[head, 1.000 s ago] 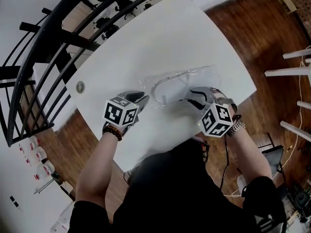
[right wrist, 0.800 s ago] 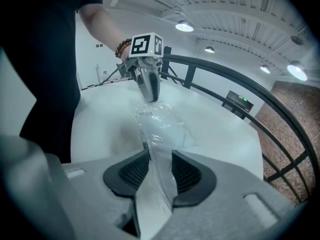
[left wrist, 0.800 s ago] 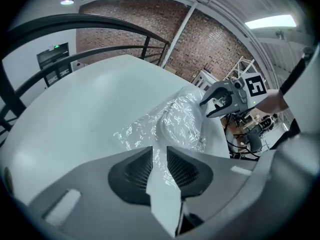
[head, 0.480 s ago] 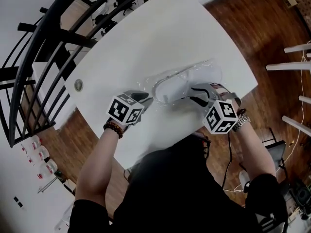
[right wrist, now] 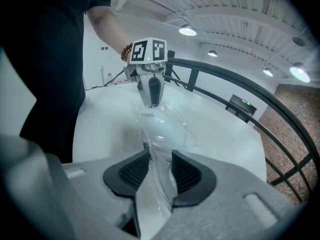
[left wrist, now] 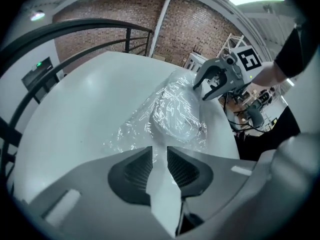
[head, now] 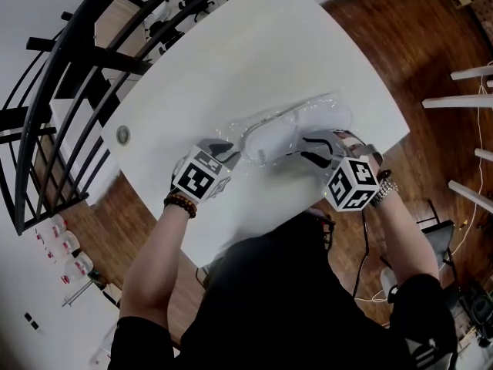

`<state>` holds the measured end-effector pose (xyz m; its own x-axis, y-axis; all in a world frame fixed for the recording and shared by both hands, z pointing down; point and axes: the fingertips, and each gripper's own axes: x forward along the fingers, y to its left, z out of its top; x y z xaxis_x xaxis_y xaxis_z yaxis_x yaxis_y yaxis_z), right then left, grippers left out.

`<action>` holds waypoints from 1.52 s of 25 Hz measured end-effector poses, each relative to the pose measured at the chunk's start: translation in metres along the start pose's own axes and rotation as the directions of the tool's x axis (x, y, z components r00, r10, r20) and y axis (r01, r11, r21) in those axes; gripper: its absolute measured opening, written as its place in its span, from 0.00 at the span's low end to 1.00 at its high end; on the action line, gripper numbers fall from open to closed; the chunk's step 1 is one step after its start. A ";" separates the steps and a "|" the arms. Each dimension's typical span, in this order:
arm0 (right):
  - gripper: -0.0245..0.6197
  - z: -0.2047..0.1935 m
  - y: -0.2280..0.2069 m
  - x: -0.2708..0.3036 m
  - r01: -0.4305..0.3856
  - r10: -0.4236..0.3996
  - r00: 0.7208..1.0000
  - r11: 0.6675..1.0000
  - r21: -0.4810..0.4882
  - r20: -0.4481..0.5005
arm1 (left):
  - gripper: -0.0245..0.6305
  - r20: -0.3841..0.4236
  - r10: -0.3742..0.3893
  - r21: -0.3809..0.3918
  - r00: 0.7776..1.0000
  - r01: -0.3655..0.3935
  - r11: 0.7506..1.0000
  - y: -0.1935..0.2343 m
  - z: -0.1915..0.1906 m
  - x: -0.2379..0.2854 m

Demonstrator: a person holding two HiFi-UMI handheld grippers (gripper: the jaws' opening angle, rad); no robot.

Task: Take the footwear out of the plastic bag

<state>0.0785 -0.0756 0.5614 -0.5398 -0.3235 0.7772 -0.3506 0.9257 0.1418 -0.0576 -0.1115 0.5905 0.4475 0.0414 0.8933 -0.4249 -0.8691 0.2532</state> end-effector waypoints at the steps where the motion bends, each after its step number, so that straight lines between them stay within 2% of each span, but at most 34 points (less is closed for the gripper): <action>1: 0.24 0.000 0.000 0.000 -0.001 0.001 1.000 1.000 0.000 0.001 | 0.21 -0.009 0.025 0.034 1.000 -0.024 0.999 0.003 -0.001 0.001; 3: 0.24 0.000 0.000 0.001 -0.002 0.002 1.000 1.000 0.001 0.003 | 0.20 -0.020 0.057 0.083 0.998 -0.055 0.995 0.007 -0.002 0.002; 6: 0.24 0.000 -0.001 0.001 -0.002 0.002 1.000 1.000 0.000 0.005 | 0.20 -0.003 0.053 0.097 0.999 -0.052 0.994 0.003 0.002 0.003; 9: 0.24 0.000 -0.001 0.002 0.000 0.000 1.000 1.000 0.002 0.008 | 0.20 0.054 -0.012 0.033 0.998 0.010 0.999 -0.006 0.010 0.002; 12: 0.24 0.000 -0.003 0.003 0.002 -0.002 1.000 1.000 0.005 0.011 | 0.20 0.145 -0.105 -0.074 0.984 0.117 0.990 -0.012 0.023 -0.002; 16: 0.24 -0.001 -0.002 0.003 0.002 -0.002 1.000 1.000 0.009 0.014 | 0.24 0.199 -0.195 -0.221 0.960 0.237 0.946 -0.018 0.027 0.000; 20: 0.24 0.000 -0.001 0.003 0.004 -0.004 1.000 1.000 0.011 0.020 | 0.29 0.188 -0.201 -0.338 0.961 0.255 0.906 -0.016 0.018 0.009; 24: 0.24 0.000 -0.002 0.003 0.009 -0.009 1.000 1.000 0.019 0.027 | 0.30 0.238 -0.224 -0.458 0.945 0.313 0.832 -0.015 0.020 0.012; 28: 0.24 -0.001 -0.001 0.005 0.014 -0.015 0.999 1.000 0.023 0.033 | 0.28 0.270 -0.232 -0.518 0.935 0.344 0.783 -0.017 0.025 0.012; 32: 0.23 0.002 -0.003 0.004 0.030 -0.032 0.999 0.999 0.036 0.043 | 0.21 0.273 -0.226 -0.538 0.935 0.343 0.770 -0.017 0.024 0.012; 34: 0.24 0.004 -0.006 0.000 0.040 -0.045 0.996 0.996 0.077 0.074 | 0.19 0.281 -0.216 -0.542 0.935 0.340 0.768 -0.015 0.023 0.010; 36: 0.24 0.008 -0.016 -0.010 0.058 -0.078 0.990 0.986 0.159 0.120 | 0.17 0.291 -0.205 -0.545 0.935 0.338 0.768 -0.013 0.022 0.007; 38: 0.24 0.007 -0.033 -0.026 0.090 -0.137 0.977 0.958 0.274 0.160 | 0.15 0.302 -0.197 -0.545 0.933 0.339 0.767 -0.013 0.022 0.004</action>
<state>0.0988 -0.0995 0.5319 -0.6021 -0.4748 0.6419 -0.5937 0.8038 0.0377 -0.0327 -0.1108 0.5829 0.7389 0.0611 0.6710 -0.6030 -0.3842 0.6991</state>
